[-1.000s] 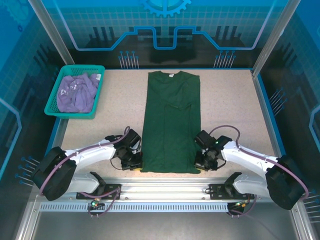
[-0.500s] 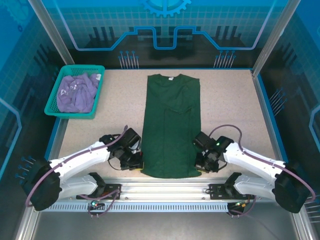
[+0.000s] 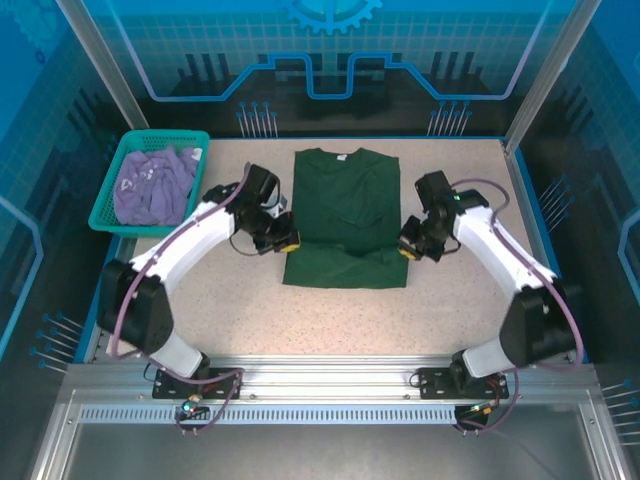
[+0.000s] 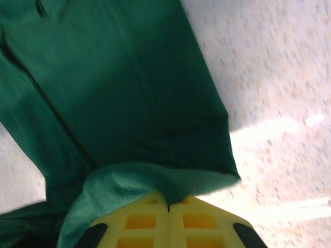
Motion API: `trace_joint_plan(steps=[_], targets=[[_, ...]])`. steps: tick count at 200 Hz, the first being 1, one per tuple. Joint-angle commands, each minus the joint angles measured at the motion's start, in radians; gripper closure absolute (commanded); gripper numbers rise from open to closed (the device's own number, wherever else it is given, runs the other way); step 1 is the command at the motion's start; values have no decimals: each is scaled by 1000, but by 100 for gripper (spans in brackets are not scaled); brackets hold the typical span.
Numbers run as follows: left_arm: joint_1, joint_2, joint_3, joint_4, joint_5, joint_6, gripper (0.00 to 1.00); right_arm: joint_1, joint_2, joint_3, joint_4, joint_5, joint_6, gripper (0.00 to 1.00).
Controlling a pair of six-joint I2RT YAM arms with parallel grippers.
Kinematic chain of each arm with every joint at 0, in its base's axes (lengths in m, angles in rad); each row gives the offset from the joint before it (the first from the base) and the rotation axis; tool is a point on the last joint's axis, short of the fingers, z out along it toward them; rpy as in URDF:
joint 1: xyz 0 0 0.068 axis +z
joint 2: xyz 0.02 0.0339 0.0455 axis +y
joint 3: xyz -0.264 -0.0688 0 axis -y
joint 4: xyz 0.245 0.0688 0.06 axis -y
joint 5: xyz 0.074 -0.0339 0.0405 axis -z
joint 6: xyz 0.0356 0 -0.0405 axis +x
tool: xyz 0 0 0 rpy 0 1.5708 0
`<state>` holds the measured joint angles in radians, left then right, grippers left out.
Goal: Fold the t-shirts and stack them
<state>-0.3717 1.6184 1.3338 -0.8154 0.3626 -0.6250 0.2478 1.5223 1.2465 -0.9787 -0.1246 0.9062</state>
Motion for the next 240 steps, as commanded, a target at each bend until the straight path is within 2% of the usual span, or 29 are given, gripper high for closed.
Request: trace_joint_plan(steps=[1,30,78,132,140,149,162,166,172,181,200,209,222,240], targets=[[57,122,108,-48,-3,55,100,-55,127,99,-42,-44,-62,100],[108,267,233,-77,-14,83,100,-104,301,233,-46,-91,-62,100],[144,458,428,-127,-32,124,100,-127,522,420,-80,-135,-56,100],[157,582,543,-171,-57,116,100,-156,657,546,-121,-163,-34,100],[160,588,544,-165,-56,109,100,-163,662,544,-111,-178,-24,95],[164,590,545,-159,-61,104,93,-172,665,547,-110,-185,-12,90],[173,584,554,-160,-78,97,86,-189,656,544,-109,-191,2,71],[176,580,558,-165,-83,95,82,-196,650,540,-108,-196,5,66],[181,570,566,-170,-86,91,70,-207,637,530,-100,-204,9,59],[186,547,574,-175,-98,89,56,-226,604,509,-82,-216,12,52],[186,465,564,-175,-131,91,38,-249,496,446,-42,-208,9,43],[185,416,543,-166,-137,86,34,-254,439,401,-24,-213,4,42],[174,338,487,-144,-137,75,34,-251,343,313,16,-227,-3,42],[129,215,336,-61,-104,53,39,-218,206,165,72,-224,-13,47]])
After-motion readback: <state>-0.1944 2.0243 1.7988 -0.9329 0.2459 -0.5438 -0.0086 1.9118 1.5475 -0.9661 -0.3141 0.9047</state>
